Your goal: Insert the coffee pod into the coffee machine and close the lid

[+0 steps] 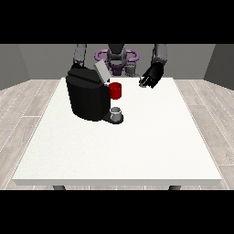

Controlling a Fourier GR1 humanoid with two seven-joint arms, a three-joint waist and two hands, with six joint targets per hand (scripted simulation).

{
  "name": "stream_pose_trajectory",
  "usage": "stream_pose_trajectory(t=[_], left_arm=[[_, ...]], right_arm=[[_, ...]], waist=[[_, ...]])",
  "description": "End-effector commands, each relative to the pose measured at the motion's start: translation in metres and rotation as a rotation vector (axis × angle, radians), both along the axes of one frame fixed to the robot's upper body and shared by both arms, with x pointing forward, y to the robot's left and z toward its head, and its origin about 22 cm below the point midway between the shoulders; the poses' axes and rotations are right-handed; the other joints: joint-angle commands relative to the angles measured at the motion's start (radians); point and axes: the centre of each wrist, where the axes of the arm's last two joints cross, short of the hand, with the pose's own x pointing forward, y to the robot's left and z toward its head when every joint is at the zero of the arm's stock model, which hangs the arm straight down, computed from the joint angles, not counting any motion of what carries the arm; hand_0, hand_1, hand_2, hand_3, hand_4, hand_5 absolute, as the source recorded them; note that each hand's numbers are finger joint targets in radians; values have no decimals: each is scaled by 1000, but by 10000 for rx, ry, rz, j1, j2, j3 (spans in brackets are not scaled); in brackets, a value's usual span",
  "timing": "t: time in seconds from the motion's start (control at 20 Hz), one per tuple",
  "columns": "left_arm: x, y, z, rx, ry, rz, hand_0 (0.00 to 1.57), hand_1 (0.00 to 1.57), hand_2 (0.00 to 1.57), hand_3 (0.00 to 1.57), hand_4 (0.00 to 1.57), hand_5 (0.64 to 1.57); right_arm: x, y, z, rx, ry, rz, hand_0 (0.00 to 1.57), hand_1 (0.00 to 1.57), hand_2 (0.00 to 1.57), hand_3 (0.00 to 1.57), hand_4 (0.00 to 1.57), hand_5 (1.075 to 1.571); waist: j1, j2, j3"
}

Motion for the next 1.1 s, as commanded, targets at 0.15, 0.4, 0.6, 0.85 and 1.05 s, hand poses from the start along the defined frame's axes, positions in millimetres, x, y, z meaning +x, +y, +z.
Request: stream_pose_trajectory(t=[0.15, 0.4, 0.6, 0.85, 1.05], left_arm=[[14, -34, 27, -144, 57, 62, 1418, 1418, 1400, 1334, 534, 1571], [23, -39, 61, 64, -145, -870, 1331, 1331, 1351, 1323, 592, 1571], [39, -21, 100, -974, -557, 463, 985, 985, 1204, 1371, 511, 1571], [48, -27, 171, -1213, -1388, 431, 1195, 1195, 1240, 1260, 489, 1571], [49, -26, 176, -1017, -1954, 383, 1174, 1174, 1254, 1266, 479, 1571]], right_arm=[[3, 12, 6, 349, -168, 204, 0, 0, 0, 0, 0, 1571], [4, 4, 8, 232, -99, 110, 0, 0, 0, 0, 0, 1571], [6, 19, 27, 164, -813, 945, 0, 0, 0, 0, 0, 1571], [25, -8, 44, 325, -1813, 298, 0, 0, 0, 0, 0, 1571], [31, 1, 63, 286, -2090, 418, 0, 0, 0, 0, 0, 1571]], waist=[[-382, -304, -1], [-287, -692, 0], [-1260, 37, -5], [-1234, 762, 3], [-1562, 1161, 0]])
